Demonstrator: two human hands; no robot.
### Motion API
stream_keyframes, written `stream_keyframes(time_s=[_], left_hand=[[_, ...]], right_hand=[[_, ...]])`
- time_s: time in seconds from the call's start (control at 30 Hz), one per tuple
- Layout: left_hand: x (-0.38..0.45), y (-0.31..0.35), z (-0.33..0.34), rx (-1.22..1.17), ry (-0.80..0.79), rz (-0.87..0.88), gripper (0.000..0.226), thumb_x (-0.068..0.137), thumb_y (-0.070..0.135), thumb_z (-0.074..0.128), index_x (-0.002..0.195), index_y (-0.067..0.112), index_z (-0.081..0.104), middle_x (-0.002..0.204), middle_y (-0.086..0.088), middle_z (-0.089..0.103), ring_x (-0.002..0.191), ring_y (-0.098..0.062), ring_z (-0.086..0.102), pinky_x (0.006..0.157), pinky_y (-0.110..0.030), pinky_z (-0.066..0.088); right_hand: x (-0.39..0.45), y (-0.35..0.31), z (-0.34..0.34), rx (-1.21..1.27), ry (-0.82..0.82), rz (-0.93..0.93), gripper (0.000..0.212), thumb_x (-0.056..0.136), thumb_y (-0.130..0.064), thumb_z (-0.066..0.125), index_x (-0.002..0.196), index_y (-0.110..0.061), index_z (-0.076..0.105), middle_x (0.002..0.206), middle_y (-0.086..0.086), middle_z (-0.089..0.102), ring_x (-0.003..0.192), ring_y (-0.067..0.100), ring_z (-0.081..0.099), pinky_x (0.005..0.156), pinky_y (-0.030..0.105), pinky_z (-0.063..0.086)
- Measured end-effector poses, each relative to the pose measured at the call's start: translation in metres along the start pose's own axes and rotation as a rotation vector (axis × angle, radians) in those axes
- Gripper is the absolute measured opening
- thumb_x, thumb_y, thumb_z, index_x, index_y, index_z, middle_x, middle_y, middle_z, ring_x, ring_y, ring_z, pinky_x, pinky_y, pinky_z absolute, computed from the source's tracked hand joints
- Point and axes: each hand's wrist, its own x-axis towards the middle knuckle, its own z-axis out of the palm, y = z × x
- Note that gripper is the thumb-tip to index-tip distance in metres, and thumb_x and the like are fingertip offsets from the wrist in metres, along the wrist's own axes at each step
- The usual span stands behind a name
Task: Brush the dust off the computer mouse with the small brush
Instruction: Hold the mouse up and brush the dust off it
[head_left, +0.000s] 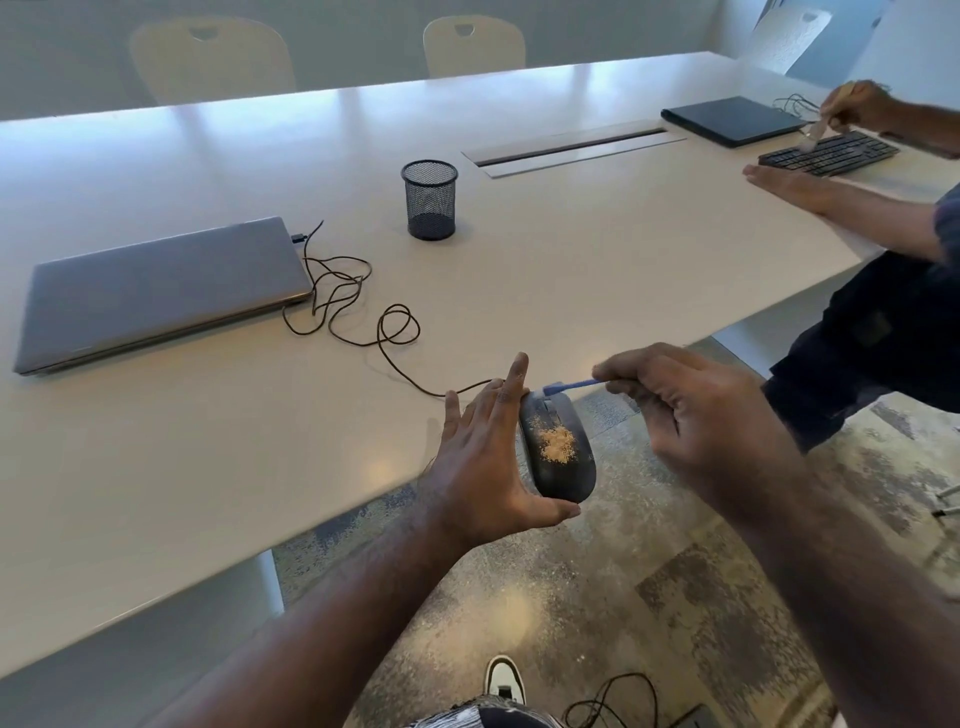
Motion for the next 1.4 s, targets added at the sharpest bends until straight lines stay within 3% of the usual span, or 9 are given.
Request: stream_keyframes(time_s=[0.17, 0.4, 0.6, 0.77, 0.97, 1.17, 1.4], left_hand=[[0.0, 0.002, 0.0, 0.007, -0.008, -0.001, 0.146, 0.055, 0.072, 0.079, 0.145, 0.048, -0.032, 0.162, -0.001, 0.026, 0.153, -0.018, 0.011, 0.119, -0.041, -0.019], [-0.001, 0.002, 0.0, 0.054, -0.033, -0.009, 0.147, 0.056, 0.071, 0.082, 0.15, 0.039, -0.026, 0.163, -0.002, 0.023, 0.153, -0.017, 0.008, 0.119, -0.04, -0.021], [0.0, 0.005, -0.001, 0.041, -0.042, -0.011, 0.148, 0.057, 0.07, 0.082, 0.15, 0.039, -0.028, 0.163, -0.002, 0.024, 0.153, -0.018, 0.009, 0.118, -0.039, -0.021], [-0.002, 0.003, -0.002, 0.053, -0.042, -0.011, 0.147, 0.057, 0.069, 0.082, 0.152, 0.036, -0.025, 0.163, -0.002, 0.024, 0.153, -0.015, 0.008, 0.12, -0.044, -0.019], [-0.001, 0.004, -0.002, 0.044, -0.046, -0.003, 0.146, 0.058, 0.07, 0.082, 0.151, 0.037, -0.026, 0.165, -0.002, 0.019, 0.154, -0.017, 0.006, 0.12, -0.045, -0.019], [-0.003, 0.001, -0.003, 0.05, -0.033, -0.003, 0.145, 0.057, 0.071, 0.081, 0.152, 0.038, -0.023, 0.163, -0.003, 0.025, 0.153, -0.015, 0.009, 0.121, -0.045, -0.017], [-0.001, 0.0, -0.003, 0.043, -0.022, 0.005, 0.144, 0.057, 0.072, 0.08, 0.151, 0.04, -0.024, 0.164, -0.003, 0.022, 0.153, -0.017, 0.009, 0.121, -0.047, -0.016]], right_hand=[[0.005, -0.004, -0.001, -0.033, -0.162, -0.04, 0.028, 0.087, 0.0, 0.06, 0.109, -0.015, 0.07, 0.106, -0.002, 0.072, 0.087, 0.016, 0.069, 0.072, 0.037, 0.059], [0.01, -0.003, -0.011, 0.002, -0.089, -0.051, 0.024, 0.088, -0.003, 0.059, 0.104, -0.015, 0.072, 0.1, -0.004, 0.071, 0.083, 0.015, 0.069, 0.07, 0.037, 0.059], [0.008, -0.006, -0.008, -0.097, -0.265, -0.094, 0.032, 0.084, 0.006, 0.066, 0.107, -0.017, 0.072, 0.107, 0.0, 0.072, 0.081, 0.02, 0.07, 0.064, 0.04, 0.059], [0.008, 0.004, -0.019, -0.029, -0.138, -0.089, 0.024, 0.087, 0.0, 0.061, 0.102, -0.016, 0.072, 0.101, -0.003, 0.072, 0.083, 0.015, 0.069, 0.066, 0.038, 0.06], [0.007, -0.003, -0.01, -0.052, -0.239, -0.1, 0.026, 0.087, -0.001, 0.063, 0.104, -0.019, 0.072, 0.106, -0.005, 0.072, 0.082, 0.016, 0.069, 0.063, 0.039, 0.059], [0.006, 0.007, -0.02, -0.025, -0.132, -0.057, 0.024, 0.087, 0.0, 0.061, 0.101, -0.016, 0.072, 0.099, -0.004, 0.072, 0.082, 0.016, 0.069, 0.068, 0.038, 0.059], [0.004, 0.004, -0.015, -0.016, -0.169, -0.03, 0.026, 0.086, 0.004, 0.063, 0.101, -0.015, 0.073, 0.099, -0.004, 0.072, 0.084, 0.009, 0.068, 0.071, 0.034, 0.06]])
